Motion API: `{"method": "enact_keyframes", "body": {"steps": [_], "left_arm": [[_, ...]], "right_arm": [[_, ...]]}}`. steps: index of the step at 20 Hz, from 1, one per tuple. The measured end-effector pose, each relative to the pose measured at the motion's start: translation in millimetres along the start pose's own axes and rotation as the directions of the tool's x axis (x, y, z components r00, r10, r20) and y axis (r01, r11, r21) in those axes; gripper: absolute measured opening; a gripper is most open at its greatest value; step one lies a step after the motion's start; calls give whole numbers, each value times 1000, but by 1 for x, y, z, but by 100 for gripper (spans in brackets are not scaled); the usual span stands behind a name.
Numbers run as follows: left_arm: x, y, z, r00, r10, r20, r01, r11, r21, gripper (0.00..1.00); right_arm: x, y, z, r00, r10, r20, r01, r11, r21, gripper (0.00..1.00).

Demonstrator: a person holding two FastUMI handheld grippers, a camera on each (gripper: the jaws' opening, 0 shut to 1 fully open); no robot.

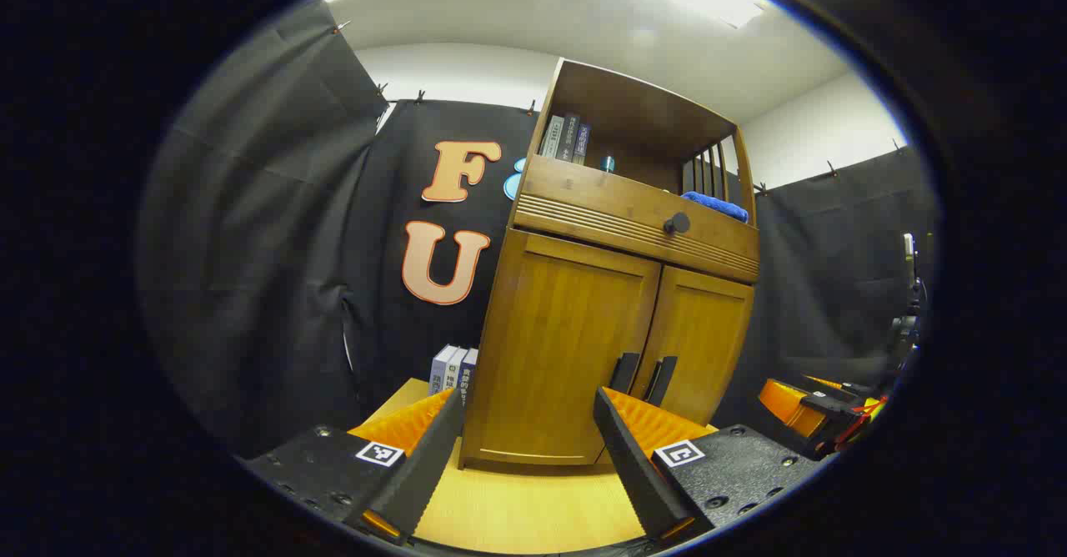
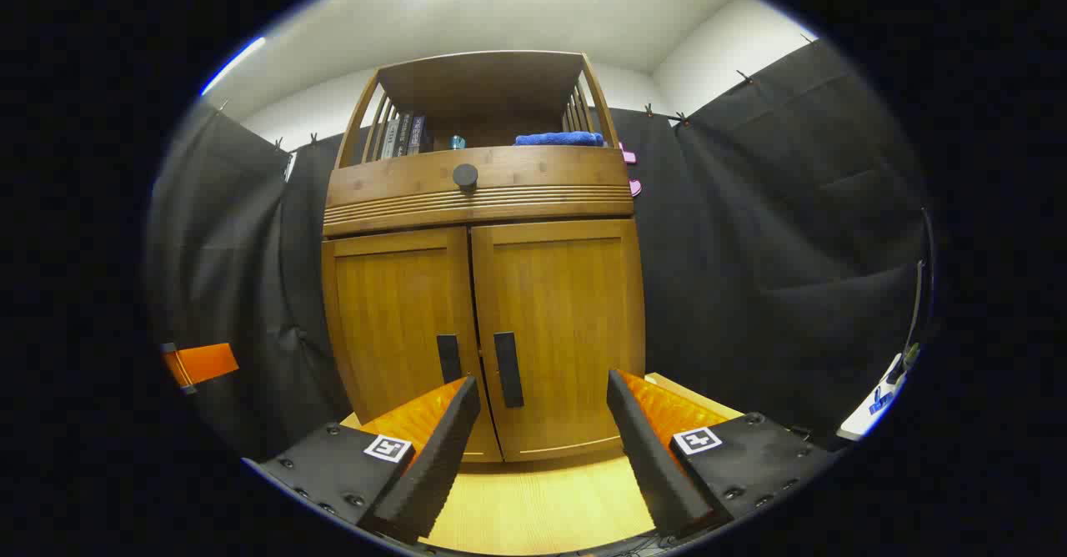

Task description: Open the right door of the double-door shoe cabinet with the right hand, and open the left door with the left hand.

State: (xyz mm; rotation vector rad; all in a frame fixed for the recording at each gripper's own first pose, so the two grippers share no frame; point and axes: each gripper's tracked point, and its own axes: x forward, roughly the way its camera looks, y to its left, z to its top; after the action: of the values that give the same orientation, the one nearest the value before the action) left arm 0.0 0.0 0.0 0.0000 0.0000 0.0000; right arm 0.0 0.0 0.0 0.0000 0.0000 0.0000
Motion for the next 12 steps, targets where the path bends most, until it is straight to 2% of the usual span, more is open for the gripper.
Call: {"method": "enact_keyframes", "body": {"steps": [1, 2, 4, 5, 6, 12], "left_arm": [[4, 1, -1, 1000, 7, -1, -7, 1000, 5, 91], [8, 1, -2, 1000, 10, -4, -10, 1000, 7, 91], [16, 1, -4, 1000, 13, 1, -13, 1000, 7, 91], [19, 3, -5, 1000, 19, 1, -19, 1000, 9, 91], [21, 4, -6, 1000, 27, 1, -27, 1000, 10, 91], [37, 10, 0, 996, 82, 19, -83, 997, 13, 91]], "right_arm": [[0, -2, 0, 1000, -3, 0, 3, 1000, -1, 91], [0, -5, 0, 1000, -7, 1, 7, 1000, -3, 99], [4, -13, -2, 1000, -13, -4, 13, 1000, 1, 99], [4, -18, -1, 1000, -15, -6, 15, 1000, 4, 95], [6, -24, 0, 1000, -19, -8, 19, 1000, 8, 99], [22, -43, 4, 1000, -21, -11, 21, 1000, 4, 99]]}}
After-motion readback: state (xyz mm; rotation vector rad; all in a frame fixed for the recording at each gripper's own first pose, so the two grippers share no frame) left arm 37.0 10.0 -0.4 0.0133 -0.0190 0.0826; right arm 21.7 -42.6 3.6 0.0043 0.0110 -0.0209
